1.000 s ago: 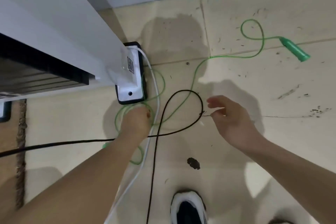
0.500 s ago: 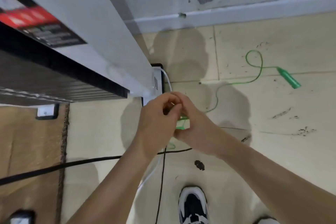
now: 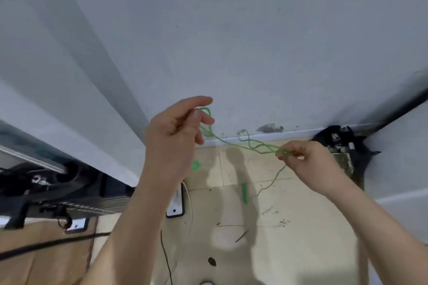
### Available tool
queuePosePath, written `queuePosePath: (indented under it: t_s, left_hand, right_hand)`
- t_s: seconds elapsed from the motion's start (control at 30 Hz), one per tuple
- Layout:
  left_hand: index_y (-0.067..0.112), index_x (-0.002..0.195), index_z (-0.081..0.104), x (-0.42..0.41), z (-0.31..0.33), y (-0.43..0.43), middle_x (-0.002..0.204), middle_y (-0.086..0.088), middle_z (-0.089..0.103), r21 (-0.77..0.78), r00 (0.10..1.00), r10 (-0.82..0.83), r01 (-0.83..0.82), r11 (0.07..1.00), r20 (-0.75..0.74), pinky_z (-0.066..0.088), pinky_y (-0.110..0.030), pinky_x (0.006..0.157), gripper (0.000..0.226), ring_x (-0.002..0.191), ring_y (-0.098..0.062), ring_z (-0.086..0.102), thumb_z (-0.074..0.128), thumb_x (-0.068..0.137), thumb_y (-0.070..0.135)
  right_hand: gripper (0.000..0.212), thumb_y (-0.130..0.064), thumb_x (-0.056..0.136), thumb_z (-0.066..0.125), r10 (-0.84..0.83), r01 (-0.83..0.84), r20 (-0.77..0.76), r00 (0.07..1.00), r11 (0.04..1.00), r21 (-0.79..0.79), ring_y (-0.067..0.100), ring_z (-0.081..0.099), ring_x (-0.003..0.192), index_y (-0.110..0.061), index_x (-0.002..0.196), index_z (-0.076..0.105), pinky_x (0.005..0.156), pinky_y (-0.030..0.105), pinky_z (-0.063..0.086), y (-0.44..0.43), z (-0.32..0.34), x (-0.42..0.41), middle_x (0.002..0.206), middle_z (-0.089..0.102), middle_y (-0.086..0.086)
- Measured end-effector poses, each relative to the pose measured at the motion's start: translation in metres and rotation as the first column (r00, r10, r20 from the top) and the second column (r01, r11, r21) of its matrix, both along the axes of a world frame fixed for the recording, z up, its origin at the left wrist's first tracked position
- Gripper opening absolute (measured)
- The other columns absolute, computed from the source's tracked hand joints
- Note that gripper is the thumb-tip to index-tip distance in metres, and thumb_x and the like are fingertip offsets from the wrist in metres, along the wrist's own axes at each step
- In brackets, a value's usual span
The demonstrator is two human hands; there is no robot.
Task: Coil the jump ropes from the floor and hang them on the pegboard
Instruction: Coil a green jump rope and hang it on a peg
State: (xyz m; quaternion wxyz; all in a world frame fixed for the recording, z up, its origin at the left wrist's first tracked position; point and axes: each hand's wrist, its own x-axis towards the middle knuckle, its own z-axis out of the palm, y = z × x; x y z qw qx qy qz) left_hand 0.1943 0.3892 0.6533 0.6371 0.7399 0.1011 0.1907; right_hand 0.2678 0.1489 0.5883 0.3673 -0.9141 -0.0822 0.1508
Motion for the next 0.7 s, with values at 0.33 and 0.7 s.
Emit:
queuePosePath:
  t_s: [0.33,0.7]
  left_hand:
    - [0.032,0.096,0.070,-0.046,0.247,-0.063,0.078,0.002,0.072,0.224,0.974,-0.168,0.200,0.954,-0.154,0.044,-0.019,0.058,0.035,0.060,-0.012,0.052,0.050,0.088,0.005]
    - [0.009,0.084,0.070,-0.121,0.280,-0.144,0.050,0.024,0.055,0.213,0.792,-0.475,0.577,0.789,-0.385,0.032,-0.009,0.056,0.030,0.051,0.011,0.048,0.051,0.098,0.027]
  right_hand:
    - [0.018,-0.016,0.097,0.053,0.055,0.132,-0.245,0.968,0.719,0.683,0.010,0.059,0.066,-0.012,0.089,0.068,0.062,0.021,0.043,-0.040,0.273,-0.063,0.071,0.066,0.000]
    - [0.021,-0.014,0.099,0.050,-0.002,-0.040,0.049,0.999,0.535,0.844,0.012,0.058,0.054,-0.007,0.083,0.062,0.051,0.020,0.050,-0.023,0.448,-0.104,0.066,0.060,0.004]
